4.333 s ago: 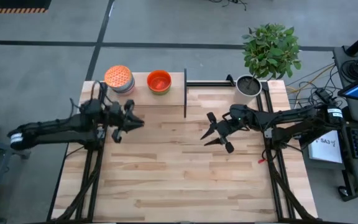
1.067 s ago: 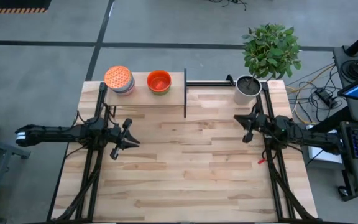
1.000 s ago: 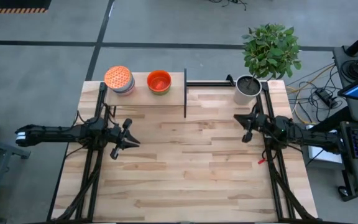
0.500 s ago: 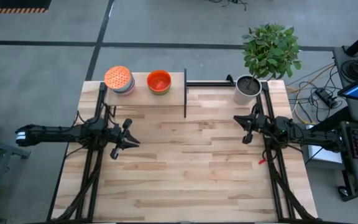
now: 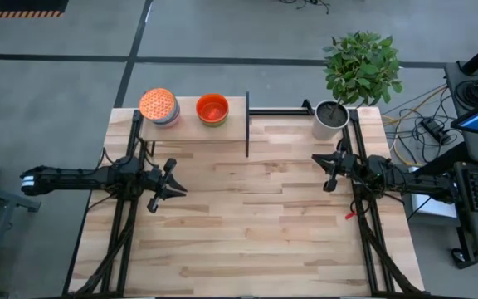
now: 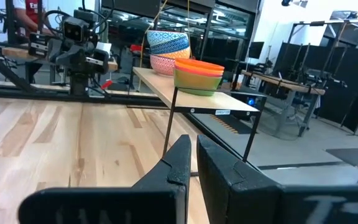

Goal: Place and stack bowls onto a shelf
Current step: Return to Home Position

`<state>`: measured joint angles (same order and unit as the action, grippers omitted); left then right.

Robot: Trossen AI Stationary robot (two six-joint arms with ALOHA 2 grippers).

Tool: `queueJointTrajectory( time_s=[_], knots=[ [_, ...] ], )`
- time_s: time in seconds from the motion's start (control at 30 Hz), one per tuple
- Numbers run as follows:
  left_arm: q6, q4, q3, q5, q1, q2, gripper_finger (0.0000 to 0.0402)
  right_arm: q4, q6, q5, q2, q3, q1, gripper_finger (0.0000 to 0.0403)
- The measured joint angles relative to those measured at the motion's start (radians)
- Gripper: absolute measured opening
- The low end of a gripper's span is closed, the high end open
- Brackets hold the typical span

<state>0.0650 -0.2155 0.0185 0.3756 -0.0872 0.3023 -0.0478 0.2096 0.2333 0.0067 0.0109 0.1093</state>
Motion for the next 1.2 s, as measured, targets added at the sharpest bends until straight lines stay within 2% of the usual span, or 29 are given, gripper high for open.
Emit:
queueJointTrajectory(
  time_s=[1.2],
  knots=[
    [0.000, 0.000, 0.000, 0.000, 0.000, 0.000, 0.0041, -0.004, 0.001, 0.000, 0.020, -0.001, 0.000, 0.0018]
  ],
)
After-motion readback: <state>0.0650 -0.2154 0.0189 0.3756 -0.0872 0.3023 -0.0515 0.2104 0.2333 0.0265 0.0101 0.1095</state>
